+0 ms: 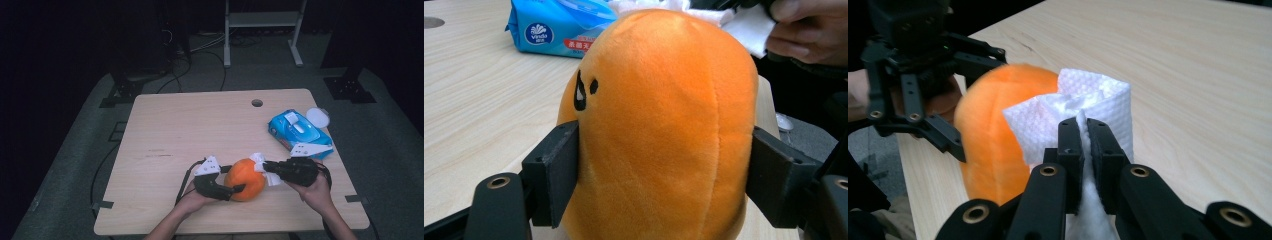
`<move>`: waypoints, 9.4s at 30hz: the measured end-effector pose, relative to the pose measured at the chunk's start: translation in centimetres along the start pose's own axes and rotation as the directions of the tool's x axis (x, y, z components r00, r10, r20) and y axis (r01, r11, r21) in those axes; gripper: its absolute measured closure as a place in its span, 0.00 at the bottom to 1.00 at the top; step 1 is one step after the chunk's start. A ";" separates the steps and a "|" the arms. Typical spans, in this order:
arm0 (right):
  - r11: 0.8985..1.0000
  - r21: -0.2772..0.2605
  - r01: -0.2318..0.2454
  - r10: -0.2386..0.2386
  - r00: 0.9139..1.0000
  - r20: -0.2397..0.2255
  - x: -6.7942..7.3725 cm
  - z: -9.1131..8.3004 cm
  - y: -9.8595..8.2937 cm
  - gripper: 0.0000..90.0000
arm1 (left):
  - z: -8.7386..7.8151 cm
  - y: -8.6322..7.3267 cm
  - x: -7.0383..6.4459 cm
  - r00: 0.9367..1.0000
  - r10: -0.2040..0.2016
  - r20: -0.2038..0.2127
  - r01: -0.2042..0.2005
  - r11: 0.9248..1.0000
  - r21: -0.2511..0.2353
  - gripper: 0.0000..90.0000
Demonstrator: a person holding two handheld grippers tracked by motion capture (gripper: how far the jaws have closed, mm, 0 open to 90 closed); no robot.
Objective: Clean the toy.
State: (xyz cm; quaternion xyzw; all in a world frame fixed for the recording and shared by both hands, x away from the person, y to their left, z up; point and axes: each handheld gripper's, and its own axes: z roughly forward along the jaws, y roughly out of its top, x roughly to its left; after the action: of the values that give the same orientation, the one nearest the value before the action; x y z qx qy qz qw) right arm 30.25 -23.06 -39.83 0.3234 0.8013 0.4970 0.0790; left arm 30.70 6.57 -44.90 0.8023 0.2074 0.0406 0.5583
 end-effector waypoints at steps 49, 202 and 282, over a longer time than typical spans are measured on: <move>0.998 -0.027 0.054 -0.055 0.998 -0.034 2.9 0.5 1.5 0.89 | 0.9 0.4 -1.6 0.992 0.128 -0.005 -0.128 0.991 0.043 0.23; 0.998 -0.030 0.048 -0.050 0.998 -0.049 3.7 2.4 1.7 0.89 | 0.0 0.8 0.1 0.995 0.089 -0.055 -0.086 0.995 0.050 0.24; 0.996 -0.077 0.037 -0.044 0.996 -0.082 3.9 2.1 1.9 0.89 | -1.3 1.8 -0.1 0.996 0.083 0.028 -0.086 0.989 0.122 0.30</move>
State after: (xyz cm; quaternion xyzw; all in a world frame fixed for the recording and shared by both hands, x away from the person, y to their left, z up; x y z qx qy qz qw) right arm 28.97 -18.63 -38.48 0.2827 0.7911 0.5382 0.0676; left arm 30.76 7.15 -42.72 0.8438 0.1689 0.0420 0.5077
